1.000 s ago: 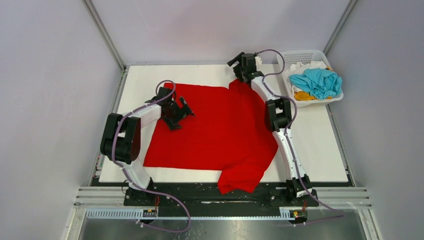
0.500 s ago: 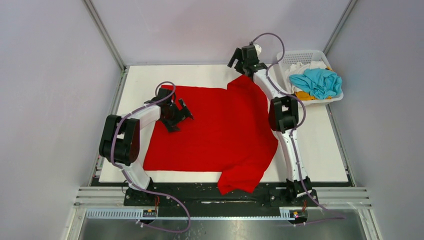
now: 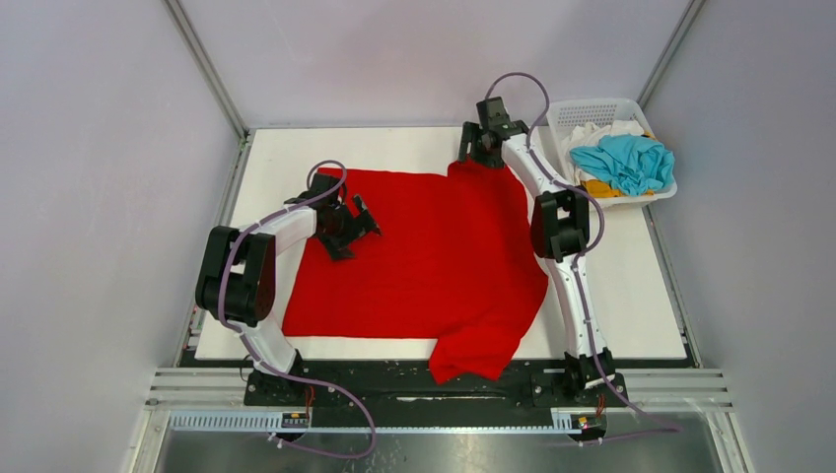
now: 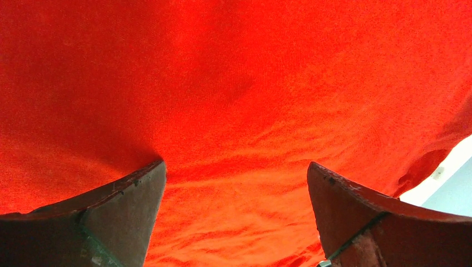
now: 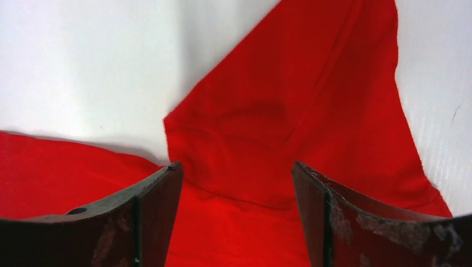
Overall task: Fold and stack the t-shirts
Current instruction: Flatten out the tshirt
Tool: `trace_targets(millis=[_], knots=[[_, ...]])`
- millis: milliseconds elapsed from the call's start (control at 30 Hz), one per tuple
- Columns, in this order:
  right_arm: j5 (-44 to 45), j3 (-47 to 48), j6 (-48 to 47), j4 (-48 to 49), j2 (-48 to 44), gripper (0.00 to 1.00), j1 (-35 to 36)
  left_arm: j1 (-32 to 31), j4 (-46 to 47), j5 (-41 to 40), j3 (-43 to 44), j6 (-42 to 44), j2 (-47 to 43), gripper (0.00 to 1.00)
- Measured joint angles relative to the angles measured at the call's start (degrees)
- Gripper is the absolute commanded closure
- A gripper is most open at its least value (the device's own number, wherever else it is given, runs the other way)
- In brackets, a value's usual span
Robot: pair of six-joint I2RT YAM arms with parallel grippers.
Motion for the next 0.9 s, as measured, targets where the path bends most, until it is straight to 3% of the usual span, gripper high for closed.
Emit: trace_targets(millis=[167,467,900], knots=[[0.0,0.0,2.1,-1.5,1.3,0.25,-0.3,0.0,0.0,0.1,0.0,0.1,0.0,0.01],[-2.4,1.0,14.2,0.2,3.4,0.27,-2.4,0.0,-0.3,0.5,0.0,0.1,0.0,0.01],[-4.5,0.3,28.9,6.2,5.5,0.48,-2.7,0.0,-1.1,0.5,0.0,0.0,-0.2,0.01]])
